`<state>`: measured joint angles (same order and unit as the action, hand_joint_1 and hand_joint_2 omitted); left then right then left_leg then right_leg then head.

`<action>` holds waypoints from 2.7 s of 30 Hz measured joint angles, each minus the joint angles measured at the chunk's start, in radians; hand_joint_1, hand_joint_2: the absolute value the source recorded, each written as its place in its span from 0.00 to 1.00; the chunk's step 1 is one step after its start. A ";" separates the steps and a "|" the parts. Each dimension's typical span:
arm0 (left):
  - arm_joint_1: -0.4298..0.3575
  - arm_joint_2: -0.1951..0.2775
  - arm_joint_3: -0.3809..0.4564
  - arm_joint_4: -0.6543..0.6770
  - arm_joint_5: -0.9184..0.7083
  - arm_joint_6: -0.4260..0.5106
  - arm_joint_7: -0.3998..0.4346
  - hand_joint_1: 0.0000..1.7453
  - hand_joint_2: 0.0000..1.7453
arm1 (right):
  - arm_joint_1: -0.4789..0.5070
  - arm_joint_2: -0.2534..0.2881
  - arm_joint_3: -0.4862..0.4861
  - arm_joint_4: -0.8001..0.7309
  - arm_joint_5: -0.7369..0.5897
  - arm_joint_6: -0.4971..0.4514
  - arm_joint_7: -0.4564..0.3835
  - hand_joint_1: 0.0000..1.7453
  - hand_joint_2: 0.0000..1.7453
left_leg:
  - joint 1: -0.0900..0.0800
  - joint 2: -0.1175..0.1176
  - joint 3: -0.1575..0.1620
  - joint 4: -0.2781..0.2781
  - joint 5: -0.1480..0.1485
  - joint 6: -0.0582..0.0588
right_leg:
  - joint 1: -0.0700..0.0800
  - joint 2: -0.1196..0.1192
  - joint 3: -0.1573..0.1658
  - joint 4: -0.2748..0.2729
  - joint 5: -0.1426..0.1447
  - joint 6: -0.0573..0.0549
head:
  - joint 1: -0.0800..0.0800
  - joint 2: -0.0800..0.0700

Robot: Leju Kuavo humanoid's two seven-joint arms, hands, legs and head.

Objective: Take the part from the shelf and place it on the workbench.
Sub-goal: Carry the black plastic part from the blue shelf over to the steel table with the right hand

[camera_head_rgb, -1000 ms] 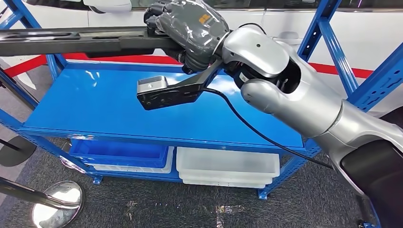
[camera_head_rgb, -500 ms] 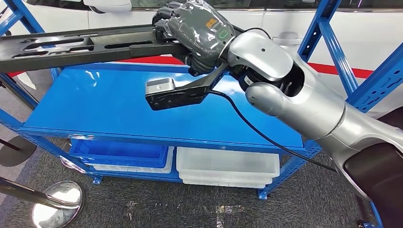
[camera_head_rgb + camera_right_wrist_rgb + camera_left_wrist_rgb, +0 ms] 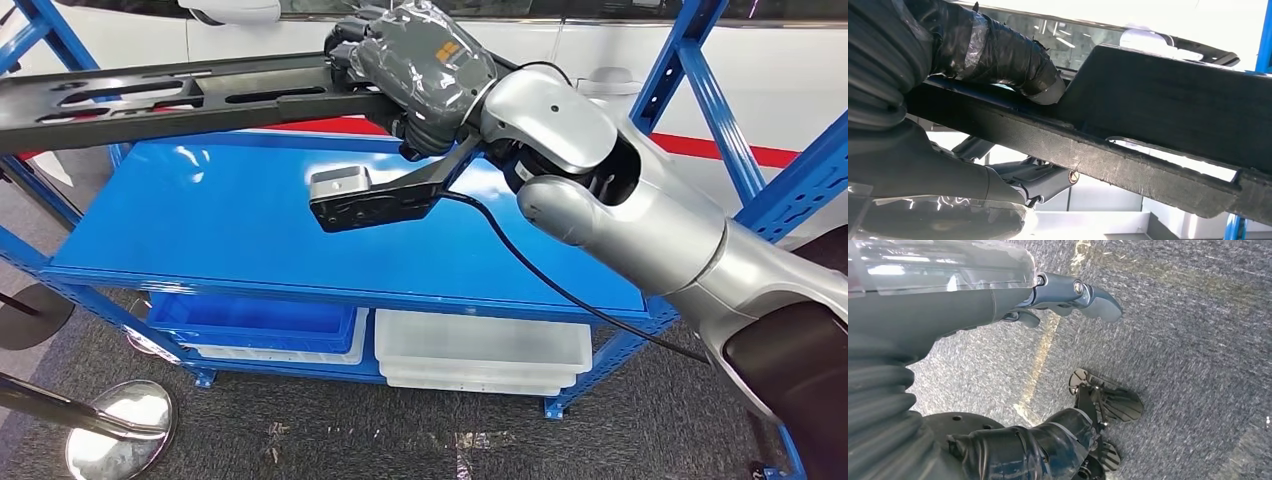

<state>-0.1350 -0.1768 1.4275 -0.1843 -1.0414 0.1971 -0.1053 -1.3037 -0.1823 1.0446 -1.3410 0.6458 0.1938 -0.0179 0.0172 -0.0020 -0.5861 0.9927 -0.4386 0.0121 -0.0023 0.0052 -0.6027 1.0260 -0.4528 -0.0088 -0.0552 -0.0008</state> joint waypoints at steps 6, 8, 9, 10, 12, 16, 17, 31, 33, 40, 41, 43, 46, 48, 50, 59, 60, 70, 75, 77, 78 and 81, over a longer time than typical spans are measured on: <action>-0.001 -0.001 0.000 0.000 -0.001 0.005 0.003 0.00 1.00 | 0.005 -0.006 -0.001 0.000 0.000 -0.001 -0.001 1.00 1.00 | 0.011 0.007 0.011 -0.024 0.015 0.005 | -0.015 0.000 -0.109 0.252 -0.126 0.025 | 0.005 0.000; -0.001 -0.001 0.000 0.000 -0.001 0.006 0.003 0.00 1.00 | 0.006 -0.006 -0.001 0.000 0.000 -0.001 -0.001 1.00 1.00 | 0.011 0.007 0.011 -0.024 0.015 0.005 | -0.016 0.000 -0.114 0.263 -0.127 0.026 | 0.004 0.000; -0.001 -0.001 0.000 0.000 -0.001 0.006 0.003 0.00 1.00 | 0.006 -0.006 -0.001 0.000 0.000 -0.001 -0.001 1.00 1.00 | 0.011 0.007 0.011 -0.024 0.015 0.005 | -0.016 0.000 -0.114 0.263 -0.127 0.026 | 0.004 0.000; -0.001 -0.001 0.000 0.000 -0.001 0.006 0.003 0.00 1.00 | 0.006 -0.006 -0.001 0.000 0.000 -0.001 -0.001 1.00 1.00 | 0.011 0.007 0.011 -0.024 0.015 0.005 | -0.016 0.000 -0.114 0.263 -0.127 0.026 | 0.004 0.000; -0.001 -0.001 0.000 0.000 -0.001 0.006 0.003 0.00 1.00 | 0.006 -0.006 -0.001 0.000 0.000 -0.001 -0.001 1.00 1.00 | 0.011 0.007 0.011 -0.024 0.015 0.005 | -0.016 0.000 -0.114 0.263 -0.127 0.026 | 0.004 0.000; -0.001 -0.001 0.000 0.000 -0.002 0.006 0.004 0.00 1.00 | 0.008 -0.007 -0.001 0.000 0.000 -0.001 -0.001 1.00 1.00 | 0.012 0.007 0.010 -0.023 0.015 0.005 | -0.019 -0.001 -0.118 0.270 -0.123 0.029 | 0.005 0.000; -0.001 -0.001 0.000 0.000 -0.002 0.007 0.004 0.00 1.00 | 0.009 -0.007 -0.001 0.000 0.000 -0.001 -0.001 1.00 1.00 | 0.012 0.007 0.010 -0.022 0.015 0.005 | -0.020 -0.001 -0.119 0.271 -0.121 0.030 | 0.005 0.000; -0.008 -0.002 -0.014 0.003 -0.009 0.019 0.003 0.00 1.00 | 0.005 -0.006 -0.001 0.017 -0.002 -0.005 -0.013 1.00 1.00 | -0.036 0.009 0.054 0.038 -0.080 0.029 | 0.009 -0.003 -0.080 0.032 0.067 -0.022 | 0.007 0.000; -0.008 -0.002 -0.014 0.004 -0.009 0.019 0.003 0.00 1.00 | 0.005 -0.006 -0.001 0.018 -0.002 -0.006 -0.014 1.00 1.00 | -0.034 0.011 0.050 0.014 -0.055 0.027 | 0.007 -0.002 -0.083 0.025 0.079 -0.013 | 0.005 0.000; -0.007 -0.003 -0.020 0.004 -0.011 0.019 0.005 0.00 1.00 | 0.002 -0.007 -0.001 0.024 -0.002 -0.008 -0.015 1.00 1.00 | -0.014 0.017 -0.014 -0.016 0.028 0.023 | -0.008 0.003 -0.124 0.263 -0.097 0.025 | 0.019 0.000; -0.007 -0.004 -0.021 0.004 -0.012 0.019 0.007 0.00 1.00 | 0.003 -0.007 -0.001 0.024 -0.002 -0.008 -0.015 1.00 1.00 | -0.011 0.017 -0.031 -0.006 0.033 0.019 | -0.013 0.001 -0.095 0.238 -0.074 0.030 | 0.019 0.000; -0.008 -0.004 -0.022 0.005 -0.013 0.019 0.009 0.00 1.00 | 0.002 -0.007 -0.001 0.025 -0.002 -0.009 -0.015 1.00 1.00 | -0.004 0.017 -0.064 0.018 0.040 0.009 | -0.021 -0.001 -0.008 0.124 -0.050 0.040 | 0.020 0.000; -0.007 -0.006 -0.023 0.005 -0.015 0.019 0.011 0.00 1.00 | 0.000 -0.007 -0.001 0.023 -0.001 -0.009 -0.015 1.00 1.00 | -0.003 0.015 -0.091 0.039 0.054 -0.011 | -0.013 0.000 0.048 0.032 -0.063 0.027 | 0.023 0.000; -0.005 -0.007 -0.024 0.005 -0.017 0.019 0.011 0.00 1.00 | 0.000 -0.007 -0.001 0.023 -0.001 -0.008 -0.013 1.00 1.00 | -0.003 0.013 -0.098 0.037 0.067 -0.026 | -0.011 -0.001 0.037 0.028 -0.045 0.008 | 0.026 0.000; -0.004 -0.007 -0.024 0.005 -0.021 0.019 0.009 0.00 1.00 | 0.000 -0.007 -0.001 0.023 -0.001 -0.007 -0.012 1.00 1.00 | 0.001 0.012 -0.117 0.064 0.031 -0.039 | -0.015 -0.003 0.022 0.022 -0.023 -0.011 | 0.025 0.000; -0.007 -0.007 -0.025 0.005 -0.027 0.019 0.003 0.00 1.00 | 0.003 -0.008 -0.001 0.022 -0.001 -0.005 -0.012 1.00 1.00 | 0.012 0.008 -0.008 0.130 -0.065 -0.063 | -0.023 -0.004 -0.090 0.029 0.063 -0.002 | 0.019 0.000; -0.008 -0.007 -0.025 0.005 -0.027 0.019 0.003 0.00 1.00 | 0.002 -0.008 -0.001 0.021 -0.001 -0.005 -0.012 1.00 1.00 | 0.009 0.005 0.026 0.080 -0.070 -0.057 | -0.023 -0.004 -0.095 0.029 0.071 0.005 | 0.018 0.000; -0.008 -0.007 -0.029 0.005 -0.027 0.018 0.010 0.00 1.00 | 0.003 -0.011 -0.002 0.022 0.000 0.002 -0.008 1.00 1.00 | -0.008 0.007 -0.039 0.033 0.008 0.019 | -0.016 -0.003 -0.154 0.287 -0.109 0.029 | 0.026 0.000; -0.008 -0.011 -0.033 0.006 -0.027 0.018 0.014 0.00 1.00 | 0.001 -0.010 -0.002 0.021 -0.004 0.002 -0.006 1.00 1.00 | -0.022 0.005 -0.087 0.034 0.051 0.017 | 0.015 -0.004 0.041 0.066 -0.046 -0.021 | 0.024 0.000; -0.008 -0.012 -0.034 0.006 -0.027 0.017 0.015 0.00 1.00 | -0.001 -0.009 -0.002 0.019 -0.004 0.003 -0.006 1.00 1.00 | -0.021 0.007 -0.092 0.027 0.070 0.009 | 0.024 -0.006 0.076 -0.002 -0.050 -0.028 | 0.025 0.000; -0.007 -0.012 -0.035 0.006 -0.027 0.017 0.016 0.00 1.00 | -0.002 -0.009 -0.002 0.019 -0.005 0.003 -0.006 1.00 1.00 | -0.021 0.007 -0.093 0.020 0.080 0.004 | 0.021 -0.007 0.075 -0.015 -0.039 -0.027 | 0.026 0.000; -0.006 -0.008 -0.037 0.006 -0.027 0.018 0.018 0.00 1.00 | -0.001 -0.008 -0.001 0.020 -0.006 0.004 -0.006 1.00 1.00 | -0.021 0.003 -0.114 0.050 0.030 -0.015 | 0.005 -0.016 0.058 -0.042 0.002 -0.029 | 0.027 0.000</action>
<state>-0.1407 -0.1853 1.3906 -0.1779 -1.0689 0.2151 -0.0872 -1.3043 -0.1905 1.0433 -1.3211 0.6399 0.1981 -0.0243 -0.0043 0.0006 -0.7001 1.0429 -0.4083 -0.0025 0.0031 -0.0110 -0.5445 0.9839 -0.4506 -0.0376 -0.0278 -0.0008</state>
